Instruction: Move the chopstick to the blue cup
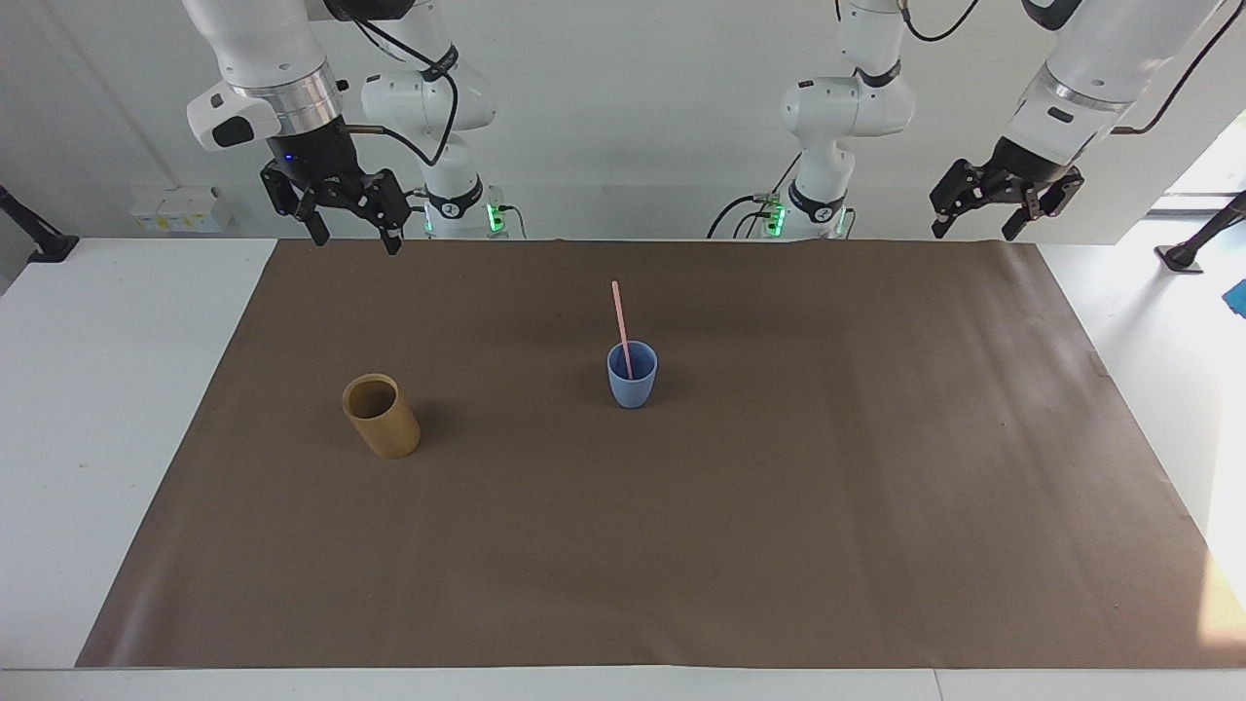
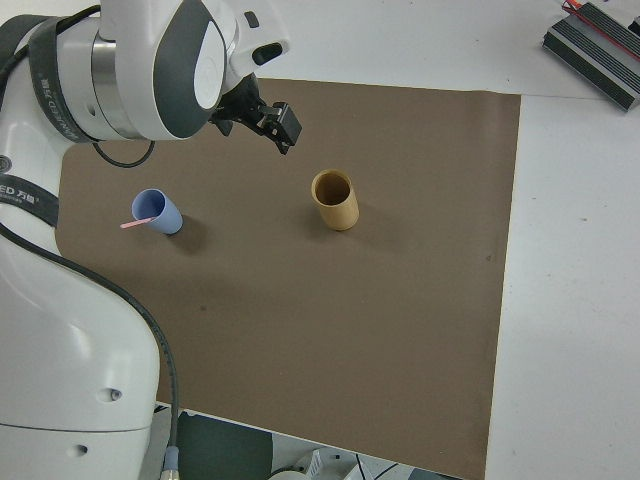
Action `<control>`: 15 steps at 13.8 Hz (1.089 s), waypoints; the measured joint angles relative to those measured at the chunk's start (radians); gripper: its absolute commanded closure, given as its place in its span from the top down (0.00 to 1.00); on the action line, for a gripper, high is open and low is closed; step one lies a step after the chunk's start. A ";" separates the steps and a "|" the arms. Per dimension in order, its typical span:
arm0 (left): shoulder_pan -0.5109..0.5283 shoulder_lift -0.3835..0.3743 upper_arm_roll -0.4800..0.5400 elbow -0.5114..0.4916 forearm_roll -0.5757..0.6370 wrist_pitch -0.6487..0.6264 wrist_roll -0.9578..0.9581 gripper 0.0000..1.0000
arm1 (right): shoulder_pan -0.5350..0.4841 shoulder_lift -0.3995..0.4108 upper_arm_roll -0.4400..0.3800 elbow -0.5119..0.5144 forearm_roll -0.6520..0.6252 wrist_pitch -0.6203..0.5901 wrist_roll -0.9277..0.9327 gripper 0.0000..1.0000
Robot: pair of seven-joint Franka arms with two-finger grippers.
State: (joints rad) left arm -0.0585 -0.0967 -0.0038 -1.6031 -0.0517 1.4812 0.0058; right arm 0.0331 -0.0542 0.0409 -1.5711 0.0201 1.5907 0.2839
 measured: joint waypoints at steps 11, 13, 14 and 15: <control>0.000 0.000 0.007 0.000 0.001 -0.001 0.012 1.00 | 0.000 0.000 0.002 0.000 -0.003 0.000 -0.001 1.00; 0.000 0.000 0.002 0.000 0.001 -0.001 0.012 1.00 | 0.000 0.000 0.002 -0.002 -0.016 0.000 -0.019 1.00; 0.000 0.000 -0.001 0.000 0.001 -0.001 0.012 1.00 | 0.000 0.000 0.002 -0.002 -0.018 0.000 -0.023 1.00; 0.000 0.000 -0.003 0.000 0.001 -0.001 0.012 1.00 | 0.000 0.000 0.002 -0.003 -0.018 0.000 -0.024 1.00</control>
